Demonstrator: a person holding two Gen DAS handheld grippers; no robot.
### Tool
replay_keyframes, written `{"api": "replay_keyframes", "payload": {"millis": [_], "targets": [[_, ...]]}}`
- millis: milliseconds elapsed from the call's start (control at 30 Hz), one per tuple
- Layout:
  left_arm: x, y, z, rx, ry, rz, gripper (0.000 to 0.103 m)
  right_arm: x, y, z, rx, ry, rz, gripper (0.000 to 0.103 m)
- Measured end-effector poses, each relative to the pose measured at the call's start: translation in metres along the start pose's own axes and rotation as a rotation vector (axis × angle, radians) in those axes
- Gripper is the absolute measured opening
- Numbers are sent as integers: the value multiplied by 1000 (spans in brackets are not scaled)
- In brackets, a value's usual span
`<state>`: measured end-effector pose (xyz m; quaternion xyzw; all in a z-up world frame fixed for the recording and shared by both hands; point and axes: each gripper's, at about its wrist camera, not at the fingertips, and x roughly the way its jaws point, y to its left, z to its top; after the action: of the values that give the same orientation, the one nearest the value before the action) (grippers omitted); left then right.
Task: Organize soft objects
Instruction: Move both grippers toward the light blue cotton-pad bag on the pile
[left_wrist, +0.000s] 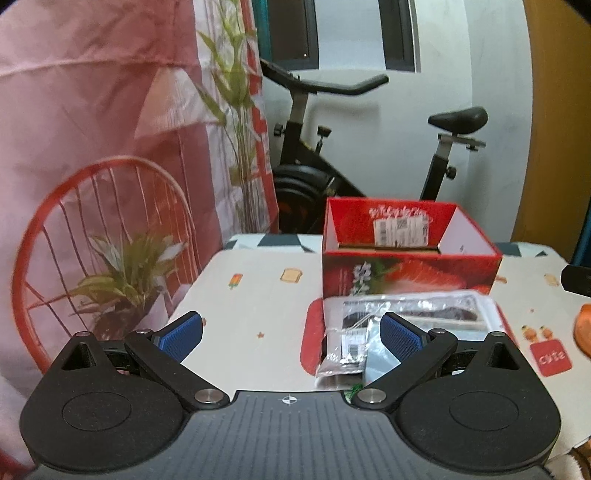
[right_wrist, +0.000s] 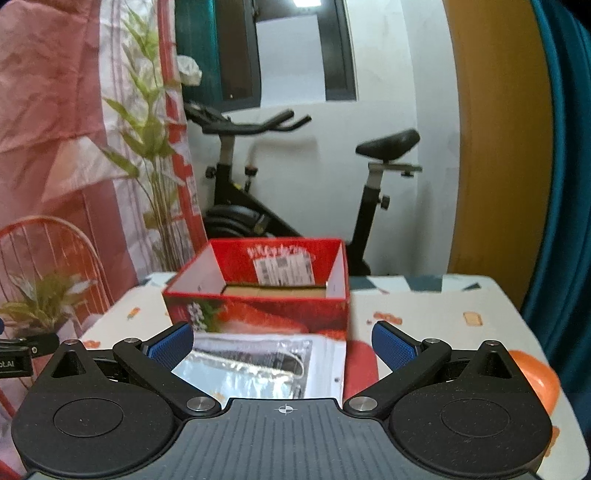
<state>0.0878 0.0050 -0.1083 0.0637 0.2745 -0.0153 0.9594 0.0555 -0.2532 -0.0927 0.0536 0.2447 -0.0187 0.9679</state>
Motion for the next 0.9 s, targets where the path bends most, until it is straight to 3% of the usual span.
{"api": "replay_keyframes", "payload": {"millis": [133, 267, 400, 567, 900], "targets": [[20, 2, -8, -2, 38, -11, 102, 19, -4, -15, 4, 24, 13, 103], [38, 0, -17, 4, 62, -42, 98, 34, -1, -29, -4, 42, -31, 103], [54, -1, -25, 14, 86, -97, 96, 52, -3, -43, 4, 90, 8, 103], [68, -1, -30, 42, 111, -139, 91, 72, 1, -62, -81, 169, 36, 103], [88, 6, -30, -20, 148, -199, 81, 95, -5, -69, 0, 168, 89, 103]]}}
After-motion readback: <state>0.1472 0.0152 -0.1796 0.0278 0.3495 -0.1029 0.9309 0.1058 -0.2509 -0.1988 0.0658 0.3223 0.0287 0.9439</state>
